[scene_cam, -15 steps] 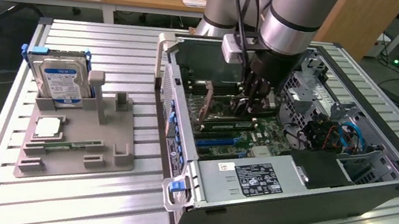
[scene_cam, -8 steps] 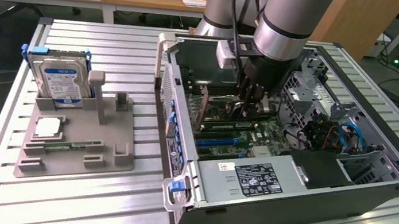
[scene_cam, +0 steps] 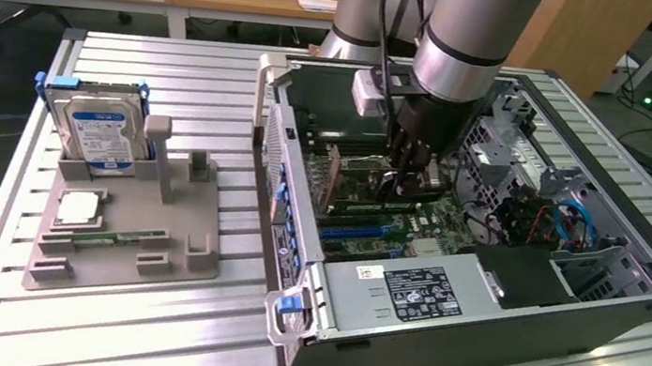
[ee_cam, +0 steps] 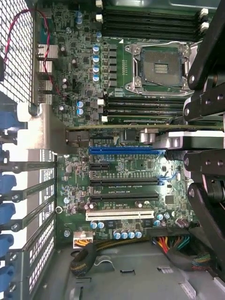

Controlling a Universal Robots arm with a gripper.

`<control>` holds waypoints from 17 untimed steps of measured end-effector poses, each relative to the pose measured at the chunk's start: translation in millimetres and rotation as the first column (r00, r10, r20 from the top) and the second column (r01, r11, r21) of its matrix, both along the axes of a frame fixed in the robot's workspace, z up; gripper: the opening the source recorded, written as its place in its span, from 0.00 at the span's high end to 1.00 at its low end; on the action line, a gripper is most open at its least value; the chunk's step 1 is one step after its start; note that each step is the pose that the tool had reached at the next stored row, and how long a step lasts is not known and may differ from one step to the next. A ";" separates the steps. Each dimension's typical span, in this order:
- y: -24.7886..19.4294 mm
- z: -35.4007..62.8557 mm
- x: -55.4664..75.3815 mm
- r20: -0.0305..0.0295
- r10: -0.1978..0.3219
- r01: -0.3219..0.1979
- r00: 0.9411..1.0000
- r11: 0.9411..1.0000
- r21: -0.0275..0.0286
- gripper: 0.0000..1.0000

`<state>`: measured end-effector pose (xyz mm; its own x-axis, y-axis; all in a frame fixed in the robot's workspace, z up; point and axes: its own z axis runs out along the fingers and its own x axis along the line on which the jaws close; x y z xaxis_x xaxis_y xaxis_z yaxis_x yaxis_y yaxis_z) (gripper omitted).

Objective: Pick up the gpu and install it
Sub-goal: 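Insert the gpu into the slot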

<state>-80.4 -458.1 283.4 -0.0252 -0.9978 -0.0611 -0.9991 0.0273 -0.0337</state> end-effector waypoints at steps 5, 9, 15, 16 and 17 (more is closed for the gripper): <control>0.0 -3.3 -5.9 0.000 0.000 0.000 1.000 1.000 0.000 0.72; -0.1 -9.9 -6.0 0.000 0.000 0.000 1.000 1.000 0.000 0.72; -0.2 -13.0 -8.2 0.000 0.000 0.000 1.000 1.000 0.000 0.72; -0.2 -13.6 -8.2 0.000 0.000 0.000 1.000 1.000 0.000 0.72; -0.5 -14.2 -8.3 0.000 0.000 0.000 1.000 1.000 0.000 0.72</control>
